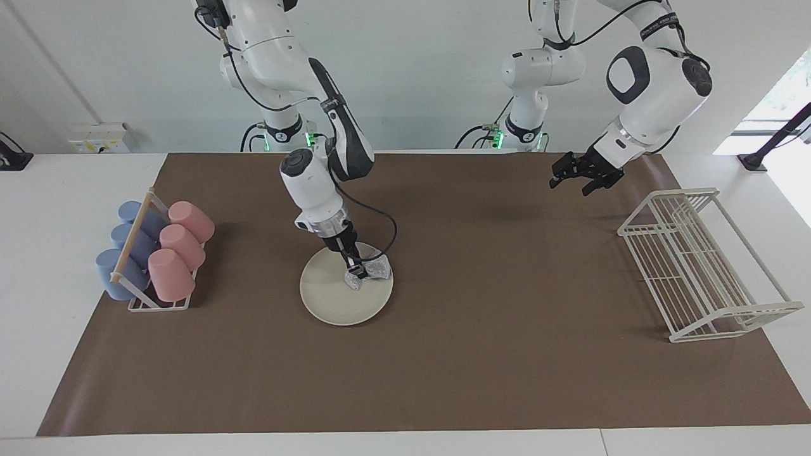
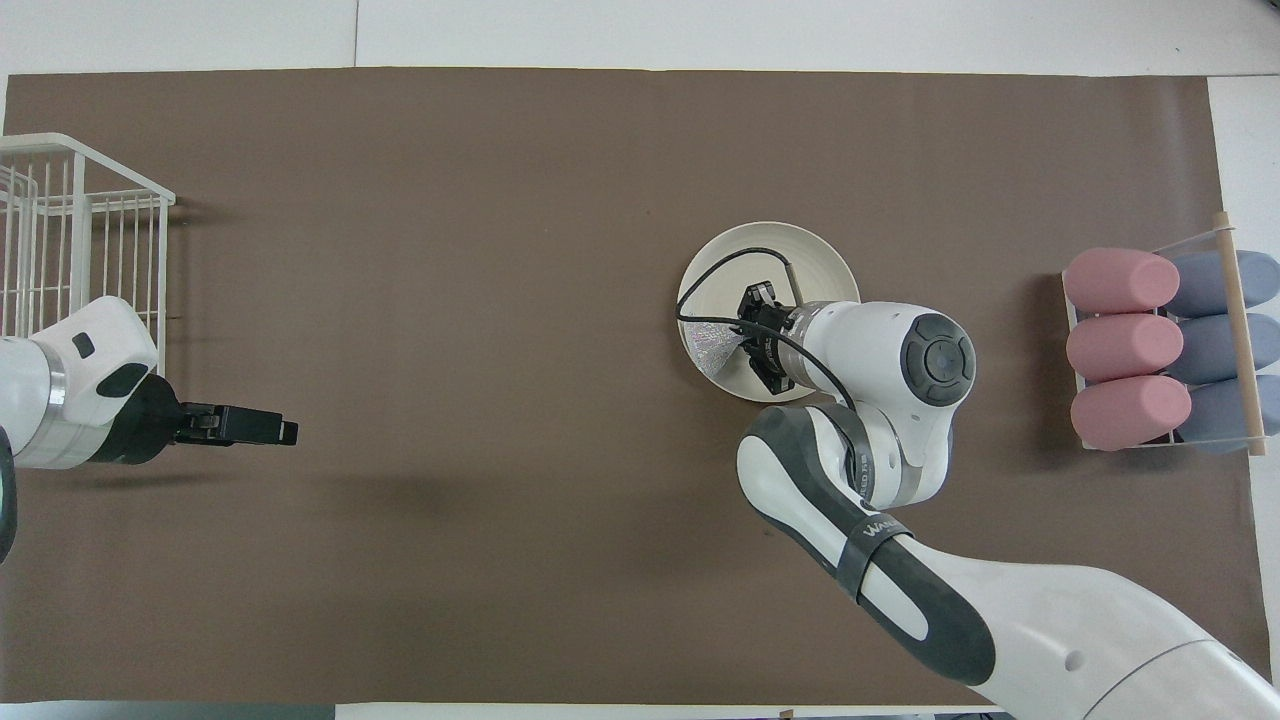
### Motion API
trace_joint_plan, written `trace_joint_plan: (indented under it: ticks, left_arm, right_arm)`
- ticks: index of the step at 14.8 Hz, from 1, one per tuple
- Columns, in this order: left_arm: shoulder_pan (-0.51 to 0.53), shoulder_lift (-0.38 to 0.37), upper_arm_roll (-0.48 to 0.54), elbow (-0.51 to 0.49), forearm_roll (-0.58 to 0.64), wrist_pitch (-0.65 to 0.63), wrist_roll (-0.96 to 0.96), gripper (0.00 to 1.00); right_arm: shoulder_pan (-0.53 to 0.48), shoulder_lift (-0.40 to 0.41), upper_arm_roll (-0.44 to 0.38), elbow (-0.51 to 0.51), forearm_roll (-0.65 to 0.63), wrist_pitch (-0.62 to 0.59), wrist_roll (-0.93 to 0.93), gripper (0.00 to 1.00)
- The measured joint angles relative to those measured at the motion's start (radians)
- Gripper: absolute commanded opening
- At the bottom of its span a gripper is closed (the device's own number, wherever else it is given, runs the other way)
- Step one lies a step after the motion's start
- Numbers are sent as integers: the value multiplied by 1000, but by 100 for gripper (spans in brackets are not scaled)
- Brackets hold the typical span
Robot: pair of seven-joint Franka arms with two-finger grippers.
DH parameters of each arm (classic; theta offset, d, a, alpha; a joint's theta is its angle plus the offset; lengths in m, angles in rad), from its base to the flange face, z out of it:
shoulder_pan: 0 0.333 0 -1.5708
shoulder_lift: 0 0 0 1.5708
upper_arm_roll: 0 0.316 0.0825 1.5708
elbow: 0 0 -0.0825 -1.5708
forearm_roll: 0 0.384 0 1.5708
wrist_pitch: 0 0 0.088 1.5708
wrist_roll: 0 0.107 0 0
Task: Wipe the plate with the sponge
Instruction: 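Rub the scrubber around the plate surface with the right gripper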
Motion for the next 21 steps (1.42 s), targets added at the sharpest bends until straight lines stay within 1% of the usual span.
trace_joint_plan:
  ticks: [2, 5, 6, 8, 11, 14, 16, 19, 21]
  left_arm:
    - [0, 0, -1, 1, 0, 0, 0, 100]
    - [0, 0, -1, 2, 0, 1, 0, 100]
    - [0, 0, -1, 2, 0, 1, 0, 100]
    - [0, 0, -1, 2, 0, 2, 0, 100]
    - [0, 0, -1, 3, 0, 3, 0, 100]
    - [0, 0, -1, 3, 0, 3, 0, 100]
    - [0, 0, -1, 3, 0, 4, 0, 100]
    - [0, 0, -1, 3, 0, 4, 0, 100]
    - [0, 0, -1, 4, 0, 5, 0, 100]
  right_arm:
    - [-19, 0, 0, 0, 1, 0, -62, 0]
    - [-111, 1, -1, 0, 2, -4, -233, 0]
    - [-134, 1, -1, 0, 2, -6, -261, 0]
    - [-140, 1, -1, 0, 2, -5, -269, 0]
    - [-111, 1, -1, 0, 2, -1, -222, 0]
    - [-7, 6, 0, -9, 2, 55, -50, 0]
    - [39, 13, 1, -15, 2, 96, 8, 0]
    - [44, 14, 0, -15, 2, 100, 13, 0]
    - [43, 14, -2, -6, 2, 78, 14, 0]
